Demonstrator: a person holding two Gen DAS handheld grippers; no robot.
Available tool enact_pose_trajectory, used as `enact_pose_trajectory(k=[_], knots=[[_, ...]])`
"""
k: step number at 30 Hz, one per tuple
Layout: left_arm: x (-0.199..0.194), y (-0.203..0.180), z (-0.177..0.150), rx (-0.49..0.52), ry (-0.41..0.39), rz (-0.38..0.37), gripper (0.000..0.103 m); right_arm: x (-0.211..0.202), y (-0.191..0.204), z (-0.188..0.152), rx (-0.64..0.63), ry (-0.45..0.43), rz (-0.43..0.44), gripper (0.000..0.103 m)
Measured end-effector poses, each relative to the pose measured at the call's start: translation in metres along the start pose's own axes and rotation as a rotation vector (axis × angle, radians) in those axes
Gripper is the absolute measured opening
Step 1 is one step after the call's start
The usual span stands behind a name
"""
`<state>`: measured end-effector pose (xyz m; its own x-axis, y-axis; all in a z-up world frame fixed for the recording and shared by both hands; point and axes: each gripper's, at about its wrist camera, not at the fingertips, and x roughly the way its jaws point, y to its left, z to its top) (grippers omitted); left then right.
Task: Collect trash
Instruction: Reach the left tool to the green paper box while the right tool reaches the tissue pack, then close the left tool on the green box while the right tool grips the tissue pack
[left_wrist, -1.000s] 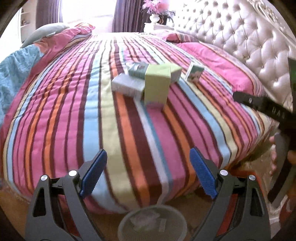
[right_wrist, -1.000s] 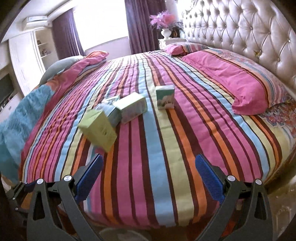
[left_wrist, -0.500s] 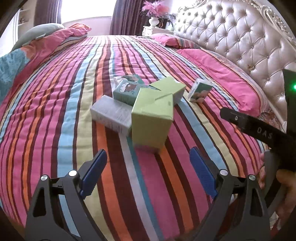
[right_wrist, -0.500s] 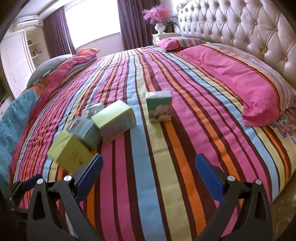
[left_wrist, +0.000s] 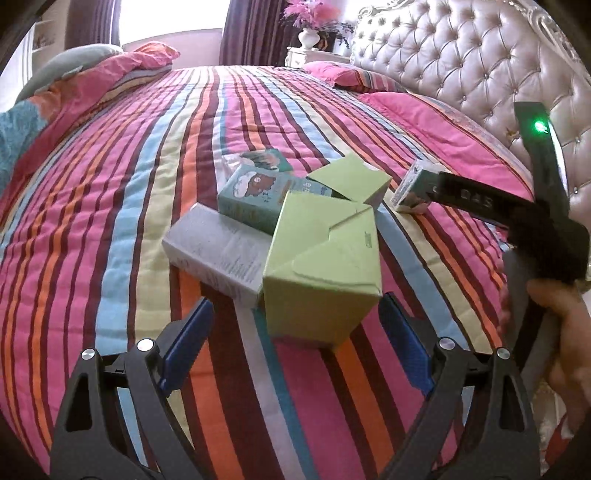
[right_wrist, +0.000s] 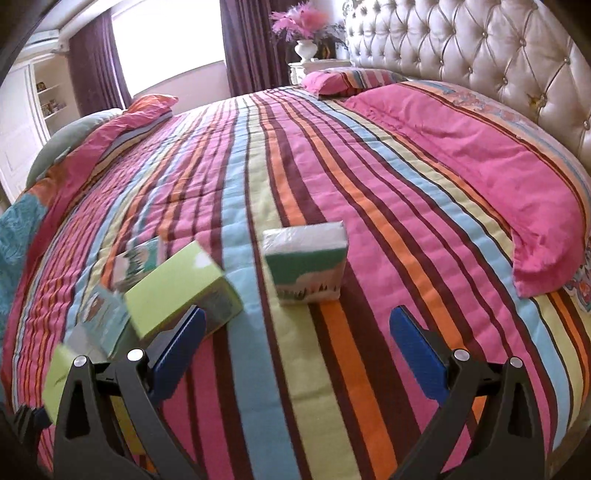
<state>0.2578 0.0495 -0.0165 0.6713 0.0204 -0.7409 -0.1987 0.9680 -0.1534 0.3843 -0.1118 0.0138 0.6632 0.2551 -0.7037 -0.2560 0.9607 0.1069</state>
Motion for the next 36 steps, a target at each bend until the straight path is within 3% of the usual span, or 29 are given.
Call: enact_pose_trajectory(k=[7,15,17,19,22,36], knots=[[0.009,0.001,0.008,-0.026,0.000,0.012,0.088,0.027,-0.003,0.012,-0.018,0.025,-0.037,0.096],[0.012,0.000,0.012,-0.028,-0.014,0.002,0.088,0.046,-0.008,0.016,0.009,0.064,-0.018,0.094],[0.014,-0.003,0.012,-0.013,-0.005,0.001,0.077,0.051,-0.010,0.016,0.027,0.083,0.007,0.079],[0.018,-0.005,0.010,-0.003,0.014,-0.006,0.055,0.056,-0.010,0.017,0.037,0.109,0.041,0.071],[0.017,-0.009,0.009,0.013,0.010,0.001,0.050,0.060,-0.009,0.017,0.039,0.145,0.084,0.050],[0.000,-0.008,-0.001,-0.042,0.016,-0.076,0.049,0.001,-0.015,-0.009,-0.011,0.088,0.144,0.049]])
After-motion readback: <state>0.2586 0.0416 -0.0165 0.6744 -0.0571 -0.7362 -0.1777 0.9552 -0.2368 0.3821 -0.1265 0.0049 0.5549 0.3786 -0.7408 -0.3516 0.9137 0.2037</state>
